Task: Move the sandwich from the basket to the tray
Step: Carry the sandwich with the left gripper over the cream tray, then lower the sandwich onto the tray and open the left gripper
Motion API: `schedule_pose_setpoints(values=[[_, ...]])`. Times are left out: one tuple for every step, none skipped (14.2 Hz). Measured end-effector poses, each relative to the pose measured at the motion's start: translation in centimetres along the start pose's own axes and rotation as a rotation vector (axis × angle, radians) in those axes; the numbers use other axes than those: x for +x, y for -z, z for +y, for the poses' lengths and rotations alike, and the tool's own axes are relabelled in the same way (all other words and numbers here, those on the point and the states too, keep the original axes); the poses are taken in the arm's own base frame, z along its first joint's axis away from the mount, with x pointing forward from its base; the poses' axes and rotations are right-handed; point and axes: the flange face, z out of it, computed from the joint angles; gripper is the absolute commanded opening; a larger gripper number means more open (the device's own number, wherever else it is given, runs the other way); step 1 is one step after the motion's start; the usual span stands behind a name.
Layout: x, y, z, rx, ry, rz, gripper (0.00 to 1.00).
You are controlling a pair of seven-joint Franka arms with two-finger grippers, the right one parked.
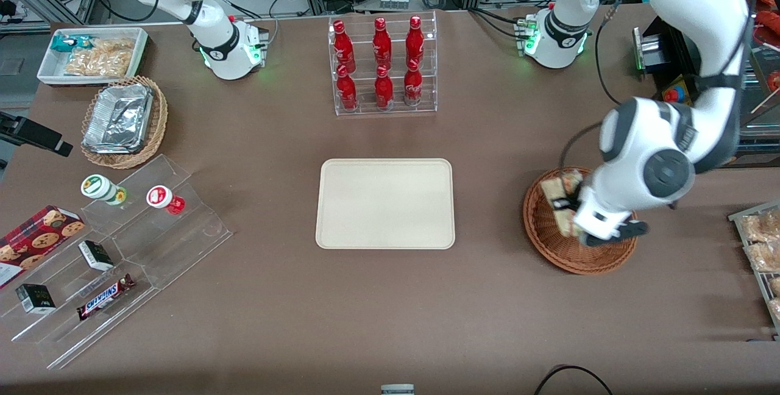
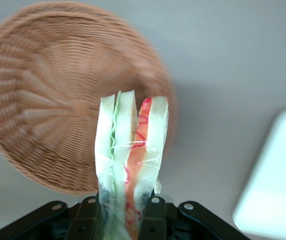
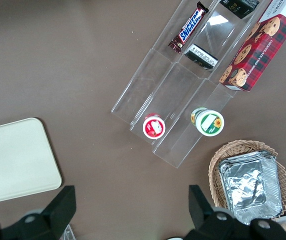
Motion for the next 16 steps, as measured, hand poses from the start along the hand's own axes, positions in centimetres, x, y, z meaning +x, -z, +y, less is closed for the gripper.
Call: schedule_pose_setpoints(values=[[-2.0, -0.3, 3.9, 0.003, -0.071, -0.005, 0.08], [-4.2, -1.3, 8.0, 0.007, -0.143, -0.020, 0.08], [-6.3, -2.6, 11.9, 0.012, -0.199, -0.032, 0.08], [-8.2, -3.8, 15.5, 0.015, -0.229, -0.041, 0.08], [-9.7, -5.0, 18.7, 0.013, -0.235, -0.049, 0.08], [-10.6, -6.2, 21.5, 0.005, -0.231, -0.053, 0.08], [-11.0, -7.2, 23.9, -0.008, -0.220, -0.056, 0.08], [-11.0, -8.2, 25.7, -0.018, -0.202, -0.060, 0.08], [-10.8, -9.1, 27.4, -0.025, -0.176, -0.063, 0.08], [-10.4, -10.2, 28.8, -0.027, -0.151, -0.063, 0.08], [-9.9, -11.4, 30.0, -0.025, -0.134, -0.061, 0.09], [-9.5, -12.9, 31.1, -0.023, -0.124, -0.062, 0.09], [-9.2, -14.1, 31.8, -0.020, -0.119, -0.065, 0.09], [-8.9, -15.2, 32.4, -0.017, -0.115, -0.066, 0.10], [-8.6, -16.0, 32.8, -0.017, -0.115, -0.066, 0.15], [-8.5, -16.4, 33.2, -0.019, -0.115, -0.065, 0.31]])
